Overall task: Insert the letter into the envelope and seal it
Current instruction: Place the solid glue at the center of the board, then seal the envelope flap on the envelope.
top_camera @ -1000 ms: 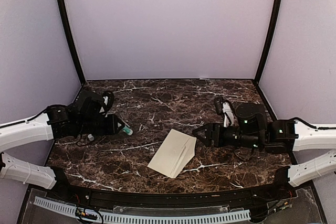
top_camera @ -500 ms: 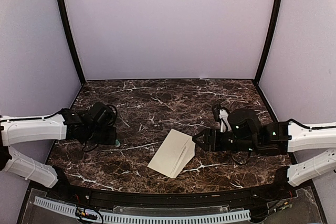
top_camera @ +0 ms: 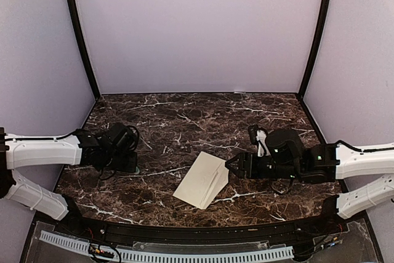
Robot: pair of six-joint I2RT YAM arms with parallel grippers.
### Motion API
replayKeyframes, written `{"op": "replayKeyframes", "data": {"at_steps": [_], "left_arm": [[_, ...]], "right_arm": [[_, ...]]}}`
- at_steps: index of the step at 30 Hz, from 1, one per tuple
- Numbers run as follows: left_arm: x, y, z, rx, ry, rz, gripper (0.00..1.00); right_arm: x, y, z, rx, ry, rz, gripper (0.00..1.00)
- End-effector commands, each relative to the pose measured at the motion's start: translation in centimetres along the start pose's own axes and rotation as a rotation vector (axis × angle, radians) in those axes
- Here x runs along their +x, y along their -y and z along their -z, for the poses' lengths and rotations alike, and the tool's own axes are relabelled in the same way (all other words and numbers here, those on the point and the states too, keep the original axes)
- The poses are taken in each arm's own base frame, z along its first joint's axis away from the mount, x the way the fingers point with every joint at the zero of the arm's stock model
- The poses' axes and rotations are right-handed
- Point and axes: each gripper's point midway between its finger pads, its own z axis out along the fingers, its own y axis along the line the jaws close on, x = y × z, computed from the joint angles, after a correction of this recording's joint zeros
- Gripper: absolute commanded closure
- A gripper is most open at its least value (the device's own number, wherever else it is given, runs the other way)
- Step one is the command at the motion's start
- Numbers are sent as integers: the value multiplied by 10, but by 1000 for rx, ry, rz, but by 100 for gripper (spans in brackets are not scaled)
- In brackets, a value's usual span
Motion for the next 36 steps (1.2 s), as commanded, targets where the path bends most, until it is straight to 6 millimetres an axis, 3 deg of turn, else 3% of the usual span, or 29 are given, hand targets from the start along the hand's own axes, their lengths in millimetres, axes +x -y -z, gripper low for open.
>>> {"op": "replayKeyframes", "data": {"at_steps": [1,5,7,10,15,18,19,20,22,24,28,31,36], "left_arm": [[7,-6,0,-10,-17,-6,60],[3,-3,7,22,-5,7,33],[-2,-1,16,42,7,19,24],[-10,-1,31,53,22,27,19],[-47,17,75,166,108,33,20],[-68,51,102,274,138,-15,26],[-68,65,101,301,120,-36,29],[-73,87,113,363,140,-61,31],[-70,126,117,460,119,-99,39],[-60,160,114,564,73,-121,44],[-39,203,91,698,-20,-127,53],[-34,217,80,740,-36,-125,60],[-4,226,40,719,-139,-168,70]], "right_arm": [[-3,0,-1,-7,17,-23,31],[-3,1,0,0,16,-35,30],[-2,5,1,18,16,-49,30],[1,16,0,63,5,-83,30],[17,45,-7,143,-54,-176,39],[25,59,-12,156,-86,-218,47],[27,63,-13,161,-94,-231,50],[29,66,-15,162,-99,-242,52],[31,72,-17,167,-106,-256,56],[34,77,-20,171,-114,-270,61],[37,81,-27,159,-126,-285,70],[42,83,-35,161,-147,-281,74],[42,76,-54,136,-169,-281,81]]}}
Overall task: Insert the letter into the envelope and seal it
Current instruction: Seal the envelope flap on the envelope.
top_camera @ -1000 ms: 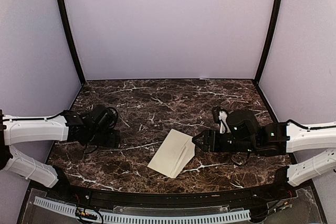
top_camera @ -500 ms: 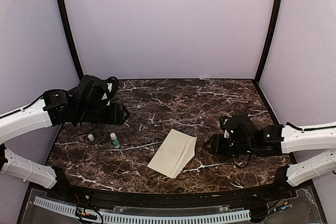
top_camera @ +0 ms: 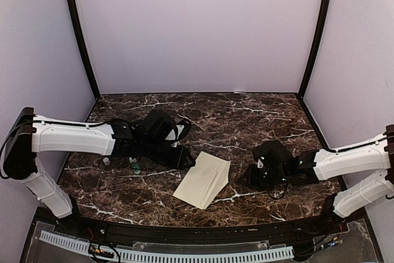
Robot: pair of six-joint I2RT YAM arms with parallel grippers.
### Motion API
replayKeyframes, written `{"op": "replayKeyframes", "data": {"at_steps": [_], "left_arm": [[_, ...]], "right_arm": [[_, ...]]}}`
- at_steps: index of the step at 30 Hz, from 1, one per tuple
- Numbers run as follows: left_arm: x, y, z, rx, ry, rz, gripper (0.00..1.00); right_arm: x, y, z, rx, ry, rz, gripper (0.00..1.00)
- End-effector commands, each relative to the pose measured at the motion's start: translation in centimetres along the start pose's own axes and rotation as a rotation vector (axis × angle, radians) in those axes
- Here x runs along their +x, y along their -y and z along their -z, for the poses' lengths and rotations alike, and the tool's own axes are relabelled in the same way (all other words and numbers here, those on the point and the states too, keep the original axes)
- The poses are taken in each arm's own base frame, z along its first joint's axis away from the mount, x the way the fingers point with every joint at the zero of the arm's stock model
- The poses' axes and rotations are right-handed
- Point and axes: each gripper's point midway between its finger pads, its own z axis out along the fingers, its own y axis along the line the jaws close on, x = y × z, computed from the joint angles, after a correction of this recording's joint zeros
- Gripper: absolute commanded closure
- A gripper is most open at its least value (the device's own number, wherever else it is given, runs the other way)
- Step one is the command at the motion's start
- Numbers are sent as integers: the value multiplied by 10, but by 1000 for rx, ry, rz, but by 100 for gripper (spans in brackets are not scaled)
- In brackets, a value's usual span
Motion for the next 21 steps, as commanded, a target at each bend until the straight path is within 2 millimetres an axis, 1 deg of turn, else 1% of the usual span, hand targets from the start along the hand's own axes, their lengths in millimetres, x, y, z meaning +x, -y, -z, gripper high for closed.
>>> {"op": "replayKeyframes", "data": {"at_steps": [1,2,4,6,10,11,14,17,21], "left_arm": [[10,8,-22,77,-50,-14,72],[16,4,-29,69,-73,-10,72],[23,-3,-39,61,-85,-7,73],[29,-10,-47,52,-95,0,76],[43,-24,-63,61,-142,37,86],[50,-28,-67,52,-162,42,89],[60,-36,-75,42,-180,48,94],[72,-42,-79,47,-204,64,96],[87,-51,-81,35,-227,81,98]], "right_arm": [[-6,-20,-13,-62,-6,0,82],[-6,-22,-17,-61,-8,1,83],[-7,-24,-24,-64,-7,4,85],[-2,-28,-30,-87,-39,9,88],[-1,-39,-35,-128,-54,22,90],[-2,-43,-35,-141,-53,28,91],[-6,-53,-38,-169,-50,52,91],[-10,-65,-42,-190,-49,79,91],[-11,-76,-55,-204,-70,111,92]]}}
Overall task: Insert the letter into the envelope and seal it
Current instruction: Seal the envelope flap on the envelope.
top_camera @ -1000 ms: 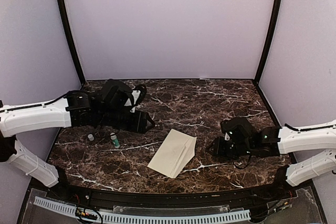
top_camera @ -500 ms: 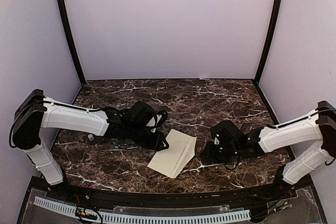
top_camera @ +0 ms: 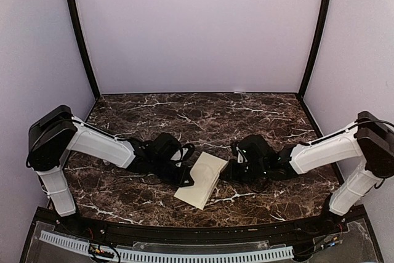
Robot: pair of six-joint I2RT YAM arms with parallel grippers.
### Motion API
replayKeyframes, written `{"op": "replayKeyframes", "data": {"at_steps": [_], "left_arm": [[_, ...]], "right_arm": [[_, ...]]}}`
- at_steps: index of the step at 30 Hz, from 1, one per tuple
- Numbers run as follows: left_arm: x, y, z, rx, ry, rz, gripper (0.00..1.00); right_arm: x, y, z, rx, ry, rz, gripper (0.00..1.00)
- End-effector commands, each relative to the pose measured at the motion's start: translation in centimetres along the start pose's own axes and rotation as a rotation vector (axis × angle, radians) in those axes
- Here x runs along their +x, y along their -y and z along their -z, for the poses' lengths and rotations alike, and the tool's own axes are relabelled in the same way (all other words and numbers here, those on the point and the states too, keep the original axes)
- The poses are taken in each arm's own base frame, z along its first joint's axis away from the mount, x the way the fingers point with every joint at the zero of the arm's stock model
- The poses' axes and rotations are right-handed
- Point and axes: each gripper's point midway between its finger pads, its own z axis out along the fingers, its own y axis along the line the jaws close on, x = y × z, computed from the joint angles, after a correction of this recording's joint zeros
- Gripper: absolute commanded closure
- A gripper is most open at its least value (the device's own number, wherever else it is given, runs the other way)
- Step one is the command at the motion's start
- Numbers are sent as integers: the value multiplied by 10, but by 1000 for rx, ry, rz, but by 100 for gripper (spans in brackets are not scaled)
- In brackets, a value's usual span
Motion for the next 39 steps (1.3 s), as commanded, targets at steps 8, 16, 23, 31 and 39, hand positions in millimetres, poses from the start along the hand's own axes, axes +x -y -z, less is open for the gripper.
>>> {"op": "replayKeyframes", "data": {"at_steps": [8,16,23,31,39], "left_arm": [[34,-20,-7,-9,-68,48,100],[32,-19,-6,-9,-58,49,100],[22,-9,1,12,-24,35,100],[-24,37,36,100,117,-22,99],[-15,56,18,199,102,1,99]], "right_arm": [[-7,-47,-36,-133,-56,94,94],[3,-34,-50,-91,-86,72,94],[14,-13,-58,-49,-104,34,95],[22,7,-62,9,-117,5,95],[21,5,-61,5,-113,1,96]]}}
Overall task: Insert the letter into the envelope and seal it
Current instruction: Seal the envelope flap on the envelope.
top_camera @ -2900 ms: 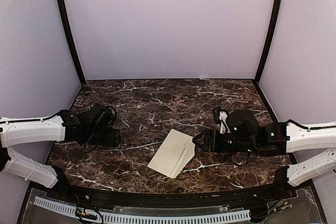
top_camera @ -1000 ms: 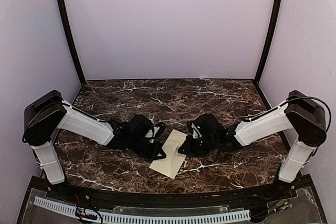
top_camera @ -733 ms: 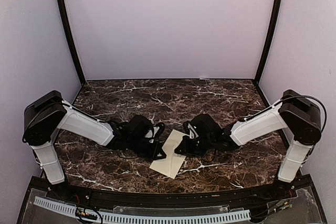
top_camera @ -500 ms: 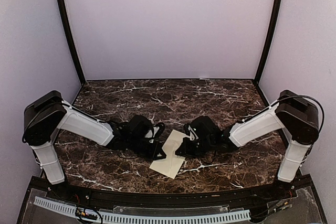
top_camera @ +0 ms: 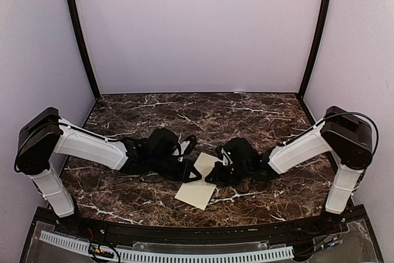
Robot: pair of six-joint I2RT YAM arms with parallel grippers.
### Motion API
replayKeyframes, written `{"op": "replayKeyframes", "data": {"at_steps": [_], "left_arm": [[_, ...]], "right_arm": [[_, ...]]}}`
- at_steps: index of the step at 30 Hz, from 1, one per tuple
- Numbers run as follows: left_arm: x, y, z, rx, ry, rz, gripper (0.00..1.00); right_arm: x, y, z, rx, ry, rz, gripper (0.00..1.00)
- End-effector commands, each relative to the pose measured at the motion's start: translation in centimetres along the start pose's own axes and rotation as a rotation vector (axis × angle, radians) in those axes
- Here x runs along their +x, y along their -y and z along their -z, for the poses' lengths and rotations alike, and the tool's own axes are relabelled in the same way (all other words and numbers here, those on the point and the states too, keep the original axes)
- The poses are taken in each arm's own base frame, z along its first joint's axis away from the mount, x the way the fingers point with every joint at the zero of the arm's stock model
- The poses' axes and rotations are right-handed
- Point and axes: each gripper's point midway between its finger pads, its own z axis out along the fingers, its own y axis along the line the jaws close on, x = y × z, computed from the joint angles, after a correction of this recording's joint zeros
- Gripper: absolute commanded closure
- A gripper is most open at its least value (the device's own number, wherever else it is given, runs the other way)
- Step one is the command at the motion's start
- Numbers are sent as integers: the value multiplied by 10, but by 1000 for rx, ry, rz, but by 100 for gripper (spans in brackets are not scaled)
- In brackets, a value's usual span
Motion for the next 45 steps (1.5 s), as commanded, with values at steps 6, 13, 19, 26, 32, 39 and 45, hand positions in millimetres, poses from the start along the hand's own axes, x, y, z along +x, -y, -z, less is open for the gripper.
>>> {"op": "replayKeyframes", "data": {"at_steps": [6,13,19,26,32,39,45], "left_arm": [[14,-5,-29,32,-33,31,100],[41,-38,-44,-40,-86,59,100],[68,-72,-48,-140,-146,78,100],[73,-79,-45,-178,-161,90,100],[70,-76,-46,-179,-161,87,100],[67,-74,-46,-174,-161,76,100],[70,-76,-45,-179,-168,81,100]], "right_arm": [[13,24,-3,78,-29,-21,96],[11,16,-1,58,-24,-14,97],[-1,-2,13,22,12,10,96],[-25,-16,34,2,75,42,95],[-27,-3,29,10,61,35,97],[-26,1,12,-34,38,30,100],[-26,14,2,-50,27,4,100]]}}
